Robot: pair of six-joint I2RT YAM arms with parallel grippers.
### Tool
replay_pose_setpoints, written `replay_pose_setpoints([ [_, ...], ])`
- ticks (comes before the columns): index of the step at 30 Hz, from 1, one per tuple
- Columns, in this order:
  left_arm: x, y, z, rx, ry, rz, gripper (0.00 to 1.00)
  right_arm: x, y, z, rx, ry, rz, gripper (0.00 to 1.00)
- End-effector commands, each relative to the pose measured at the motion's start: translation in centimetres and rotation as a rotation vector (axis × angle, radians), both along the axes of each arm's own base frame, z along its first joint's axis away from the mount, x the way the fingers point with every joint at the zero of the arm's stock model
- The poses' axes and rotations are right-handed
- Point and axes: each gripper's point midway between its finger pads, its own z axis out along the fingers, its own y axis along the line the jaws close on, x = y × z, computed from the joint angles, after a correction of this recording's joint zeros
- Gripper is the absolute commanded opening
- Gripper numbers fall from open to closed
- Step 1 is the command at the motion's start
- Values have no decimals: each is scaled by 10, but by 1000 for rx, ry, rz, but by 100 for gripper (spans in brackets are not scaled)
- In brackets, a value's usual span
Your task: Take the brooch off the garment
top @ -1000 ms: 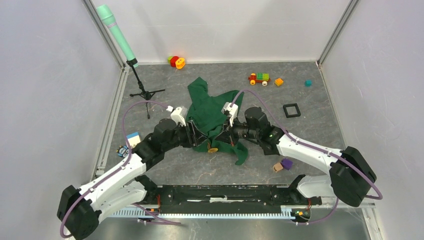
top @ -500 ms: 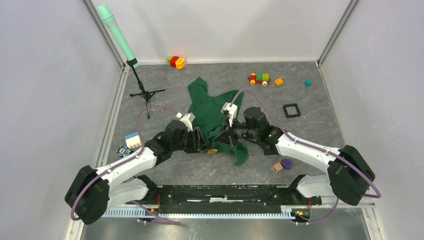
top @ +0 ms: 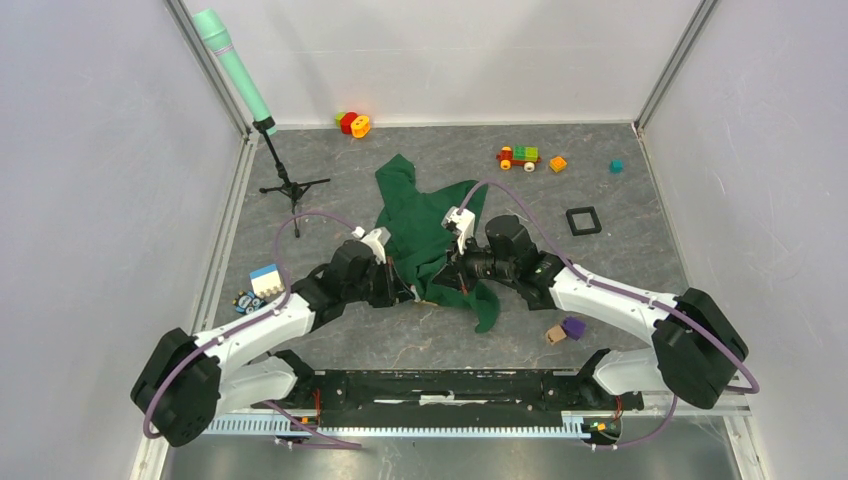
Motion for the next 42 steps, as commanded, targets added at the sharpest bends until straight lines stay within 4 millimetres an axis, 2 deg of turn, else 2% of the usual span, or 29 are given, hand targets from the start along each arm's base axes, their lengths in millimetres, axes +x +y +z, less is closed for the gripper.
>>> replay_pose_setpoints([
  [1,12,6,18,9,-86,34,2,7,-9,-15,-79,-7,-41,4],
  [7,15,17,21,70,-140,38,2,2,-21,-41,-144,35,-72,6],
  [12,15,16,23,60,-158,28,2,17,-44,-63,-228,52,-239,4],
  [14,13,13,25,29,-167,18,2,11,-42,-66,-225,69,-211,5],
  [17,8,6,30,-2,-169,-29,2,6,-38,-63,-192,83,-184,13],
  [18,6,4,33,-7,-160,-47,2,6,-38,-61,-184,77,-187,23],
  [21,-3,-7,44,-62,-125,-100,2,5,-38,-49,-151,37,-162,64],
  [23,-8,-15,54,-117,-127,-143,2,2,-35,-35,-89,1,-123,78],
  [24,-10,-17,57,-126,-131,-161,2,2,-33,-27,-50,-20,-104,81],
  [28,-17,-25,70,-137,-146,-271,2,1,-25,0,31,-117,7,82],
  [32,-22,-34,79,-155,-139,-356,2,3,-19,10,27,-211,100,78],
  [36,-19,-34,84,-115,-164,-399,2,-3,-10,13,47,-264,232,74],
  [40,-14,-28,90,-43,-215,-425,2,-16,-5,8,98,-193,348,62],
  [42,-12,-26,93,-29,-237,-433,2,-26,-4,6,119,-164,399,62],
])
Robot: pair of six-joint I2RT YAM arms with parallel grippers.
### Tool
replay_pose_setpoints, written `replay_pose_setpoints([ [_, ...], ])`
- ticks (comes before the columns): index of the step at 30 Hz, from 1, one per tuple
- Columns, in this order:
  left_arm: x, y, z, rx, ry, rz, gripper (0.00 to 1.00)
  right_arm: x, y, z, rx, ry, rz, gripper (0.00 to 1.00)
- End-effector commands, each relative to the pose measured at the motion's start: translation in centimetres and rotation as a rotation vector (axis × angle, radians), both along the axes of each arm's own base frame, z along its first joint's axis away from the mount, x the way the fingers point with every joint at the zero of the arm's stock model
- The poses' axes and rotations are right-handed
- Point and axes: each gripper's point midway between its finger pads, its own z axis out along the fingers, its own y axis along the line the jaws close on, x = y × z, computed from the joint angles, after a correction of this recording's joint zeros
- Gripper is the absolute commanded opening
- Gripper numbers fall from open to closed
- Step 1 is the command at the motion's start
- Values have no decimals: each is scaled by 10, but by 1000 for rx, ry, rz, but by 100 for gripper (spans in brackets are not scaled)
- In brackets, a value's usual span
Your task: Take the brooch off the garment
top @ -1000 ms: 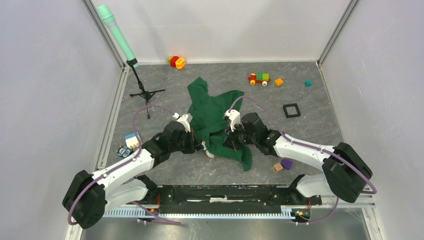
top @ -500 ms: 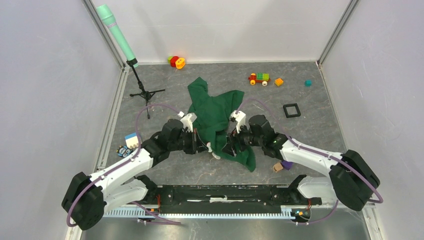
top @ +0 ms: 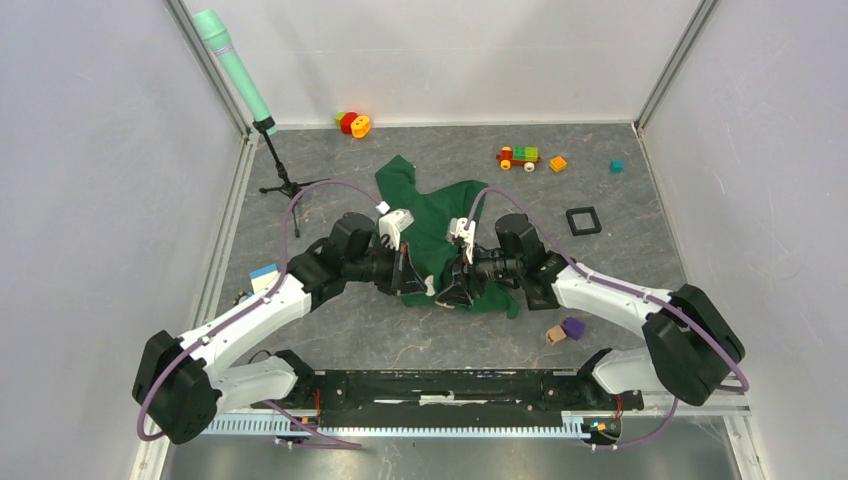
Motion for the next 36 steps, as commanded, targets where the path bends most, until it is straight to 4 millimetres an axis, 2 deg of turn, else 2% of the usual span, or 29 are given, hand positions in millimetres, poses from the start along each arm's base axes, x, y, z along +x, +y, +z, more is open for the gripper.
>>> replay_pose_setpoints([
  [1,3,0,21,11,-113,-83,2,-19,12,19,102,-11,187,62],
  [2,2,-1,23,3,-115,-94,2,-19,12,19,106,-5,183,62],
  [6,1,-8,25,-20,-105,-120,2,-20,14,21,127,8,182,49],
  [8,3,-9,24,-18,-104,-119,2,-20,15,24,137,12,181,38],
  [9,5,-9,24,-16,-105,-111,3,-20,15,24,140,7,181,30],
  [10,7,-9,24,-19,-110,-101,6,-19,15,24,137,31,161,19],
  [13,13,-8,26,-40,-127,-43,31,-16,15,25,144,51,129,5],
  [14,15,-8,26,-53,-136,-22,37,-16,15,26,149,58,113,2],
  [17,19,-6,26,-105,-181,30,46,-13,16,35,201,92,51,0],
  [20,20,1,17,-129,-195,93,49,-17,16,48,288,164,0,0],
  [21,22,2,22,-157,-218,110,51,-18,15,52,317,171,-13,0],
  [24,24,9,28,-220,-246,184,78,-8,11,53,333,209,-120,0],
  [25,22,11,32,-245,-267,191,82,-4,10,52,332,222,-160,0],
  [26,19,12,41,-288,-296,190,82,-3,8,51,340,238,-186,0],
  [28,15,17,45,-322,-345,195,82,-2,7,55,371,262,-213,0],
  [32,11,20,52,-361,-414,183,71,5,5,56,401,310,-287,0],
  [36,10,19,72,-445,-461,186,66,9,3,58,415,320,-321,0],
])
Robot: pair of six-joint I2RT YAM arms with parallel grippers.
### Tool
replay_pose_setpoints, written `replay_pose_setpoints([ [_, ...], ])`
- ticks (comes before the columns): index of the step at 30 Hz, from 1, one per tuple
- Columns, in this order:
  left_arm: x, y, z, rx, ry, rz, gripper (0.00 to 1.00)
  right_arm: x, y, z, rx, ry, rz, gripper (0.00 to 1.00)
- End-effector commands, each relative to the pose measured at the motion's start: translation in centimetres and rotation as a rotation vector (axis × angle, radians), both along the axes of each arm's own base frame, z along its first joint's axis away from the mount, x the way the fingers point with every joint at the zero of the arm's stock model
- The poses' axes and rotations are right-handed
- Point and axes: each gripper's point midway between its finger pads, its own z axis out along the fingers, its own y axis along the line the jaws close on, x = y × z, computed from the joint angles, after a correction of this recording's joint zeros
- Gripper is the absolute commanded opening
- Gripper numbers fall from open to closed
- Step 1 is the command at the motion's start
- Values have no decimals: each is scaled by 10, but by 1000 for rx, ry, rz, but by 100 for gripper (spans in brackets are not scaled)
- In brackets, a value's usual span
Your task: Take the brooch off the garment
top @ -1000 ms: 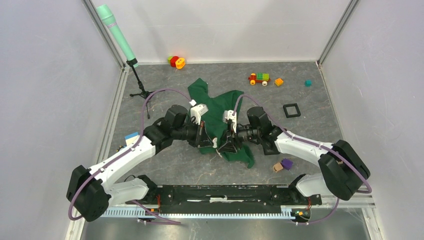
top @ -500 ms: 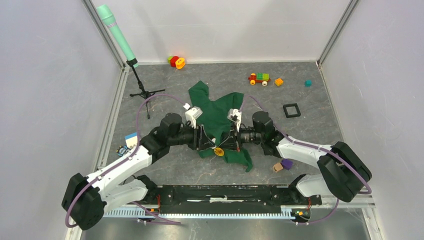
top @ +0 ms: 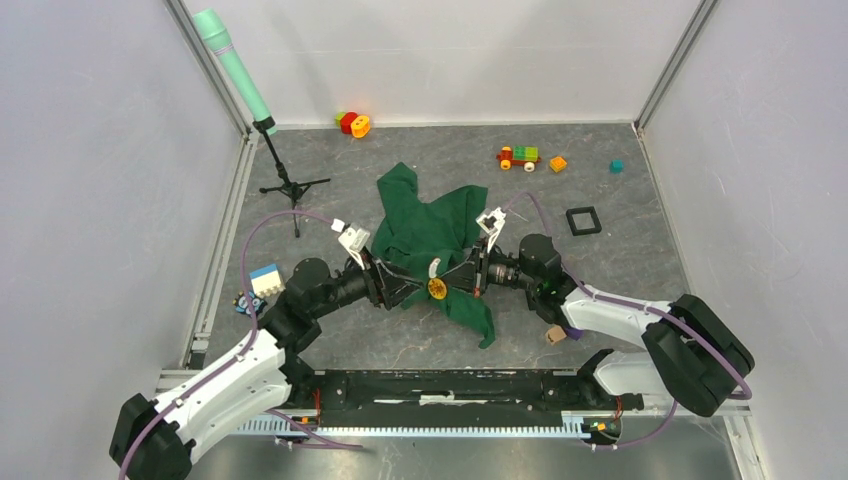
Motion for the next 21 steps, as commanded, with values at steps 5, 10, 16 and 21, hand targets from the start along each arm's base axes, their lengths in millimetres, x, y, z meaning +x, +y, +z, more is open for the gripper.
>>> replay_pose_setpoints([
  [5,13,-5,45,-110,-163,30,66,11,2,31,89,-11,-70,0],
  [10,24,-11,37,-41,-120,45,65,12,4,28,76,6,-77,0],
  [16,26,-19,36,-21,-115,23,54,11,6,28,75,5,-74,0],
  [21,28,-25,34,9,-106,2,48,9,8,29,75,1,-71,0],
])
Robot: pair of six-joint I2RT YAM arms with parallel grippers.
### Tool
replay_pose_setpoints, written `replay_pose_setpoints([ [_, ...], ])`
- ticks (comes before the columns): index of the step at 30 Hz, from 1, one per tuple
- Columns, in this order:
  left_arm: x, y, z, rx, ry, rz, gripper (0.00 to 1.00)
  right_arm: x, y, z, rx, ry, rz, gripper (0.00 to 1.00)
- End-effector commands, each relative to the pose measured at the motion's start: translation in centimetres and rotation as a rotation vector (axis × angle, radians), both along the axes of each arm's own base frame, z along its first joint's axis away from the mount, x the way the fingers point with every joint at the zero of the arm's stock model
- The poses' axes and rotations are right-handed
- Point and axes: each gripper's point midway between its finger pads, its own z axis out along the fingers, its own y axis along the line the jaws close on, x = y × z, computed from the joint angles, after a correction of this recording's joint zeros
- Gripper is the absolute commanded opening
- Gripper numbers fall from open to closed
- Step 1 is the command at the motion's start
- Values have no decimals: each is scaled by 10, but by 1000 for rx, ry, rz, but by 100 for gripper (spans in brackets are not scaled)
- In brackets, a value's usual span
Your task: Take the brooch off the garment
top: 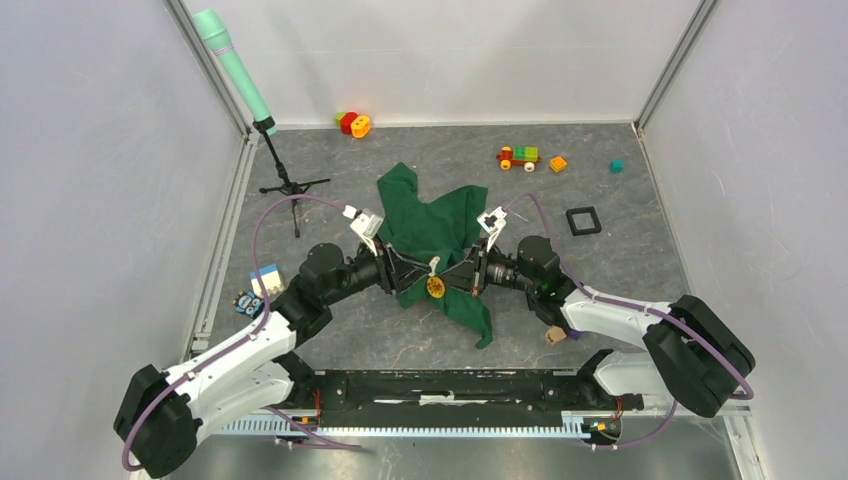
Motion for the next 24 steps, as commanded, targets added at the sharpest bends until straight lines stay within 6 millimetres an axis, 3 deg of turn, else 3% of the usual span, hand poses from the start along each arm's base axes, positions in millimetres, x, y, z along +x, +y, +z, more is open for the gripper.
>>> replay_pose_setpoints([
  [1,6,-6,17,19,-63,-16,47,5,7,29,58,-67,-5,0],
  [9,5,-6,6,37,-50,-6,37,4,10,32,59,-70,-2,0],
  [12,5,-7,3,53,-46,-13,24,3,13,34,61,-73,7,0],
  [18,6,-7,-4,76,-29,-14,26,1,13,34,60,-76,9,0],
  [22,6,-4,-7,85,-25,0,3,1,13,34,58,-77,5,0],
  [24,7,-3,-8,90,-23,8,2,0,12,35,58,-83,9,6],
])
